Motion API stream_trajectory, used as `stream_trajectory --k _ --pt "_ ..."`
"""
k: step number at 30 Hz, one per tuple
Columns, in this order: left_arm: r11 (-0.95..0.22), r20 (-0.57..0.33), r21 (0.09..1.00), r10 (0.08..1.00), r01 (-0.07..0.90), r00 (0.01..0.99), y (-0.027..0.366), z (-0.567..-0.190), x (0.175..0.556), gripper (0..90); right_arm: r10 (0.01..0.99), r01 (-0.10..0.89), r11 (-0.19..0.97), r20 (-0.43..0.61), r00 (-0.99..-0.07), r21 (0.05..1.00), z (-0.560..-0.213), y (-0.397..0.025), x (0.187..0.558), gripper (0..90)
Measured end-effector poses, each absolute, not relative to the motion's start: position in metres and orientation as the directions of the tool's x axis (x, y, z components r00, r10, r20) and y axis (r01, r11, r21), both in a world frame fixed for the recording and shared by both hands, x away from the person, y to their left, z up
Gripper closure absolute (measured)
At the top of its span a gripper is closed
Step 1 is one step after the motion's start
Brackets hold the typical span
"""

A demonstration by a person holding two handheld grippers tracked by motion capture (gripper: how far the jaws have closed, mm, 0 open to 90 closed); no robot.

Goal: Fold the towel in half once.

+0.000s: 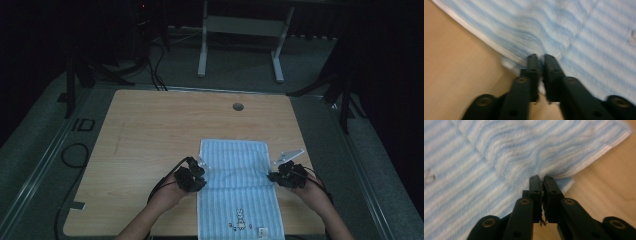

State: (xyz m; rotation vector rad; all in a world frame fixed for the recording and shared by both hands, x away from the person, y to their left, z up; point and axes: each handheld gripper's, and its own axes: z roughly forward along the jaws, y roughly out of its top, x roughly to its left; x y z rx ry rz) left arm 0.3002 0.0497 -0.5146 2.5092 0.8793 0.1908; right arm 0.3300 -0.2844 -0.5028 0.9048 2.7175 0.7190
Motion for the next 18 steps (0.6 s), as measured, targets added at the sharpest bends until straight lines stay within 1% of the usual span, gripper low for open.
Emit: stream_trajectory --k 1,2,5,6,7,10,14,18 --pt "-0.687 -0.008 0.475 0.622 0.550 0.783 0.050 -0.515 0.299 62.4 0.606 0.512 0.698 -0.032 -0.795 0.501 -0.504 -0.285 0.328 81.0" --pt "-0.685 0.002 0.481 0.625 0.547 0.781 0.051 -0.513 0.298 54.8 0.614 0.516 0.690 -0.034 -0.788 0.508 -0.503 -0.285 0.326 76.4" --pt "-0.655 -0.010 0.529 0.631 0.540 0.775 0.054 -0.502 0.300 53.5 0.612 0.500 0.670 -0.027 -0.790 0.549 -0.491 -0.286 0.323 71.6" --pt "-0.650 -0.022 0.535 0.627 0.539 0.779 0.054 -0.500 0.301 51.6 0.612 0.495 0.665 -0.029 -0.790 0.559 -0.487 -0.284 0.322 70.0" --pt "-0.649 -0.017 0.545 0.625 0.531 0.781 0.052 -0.498 0.302 49.9 0.612 0.488 0.661 -0.034 -0.790 0.570 -0.484 -0.282 0.321 70.0" --pt "-0.648 -0.029 0.546 0.618 0.531 0.785 0.048 -0.499 0.306 49.9 0.613 0.484 0.650 -0.029 -0.789 0.586 -0.480 -0.277 0.322 70.1" --pt "-0.676 -0.043 0.512 0.596 0.530 0.802 0.039 -0.511 0.312 51.2 0.613 0.501 0.663 -0.019 -0.790 0.556 -0.495 -0.272 0.328 70.3" --pt "-0.692 -0.046 0.479 0.595 0.540 0.802 0.035 -0.526 0.321 51.4 0.627 0.536 0.666 -0.001 -0.779 0.520 -0.512 -0.271 0.336 70.6"
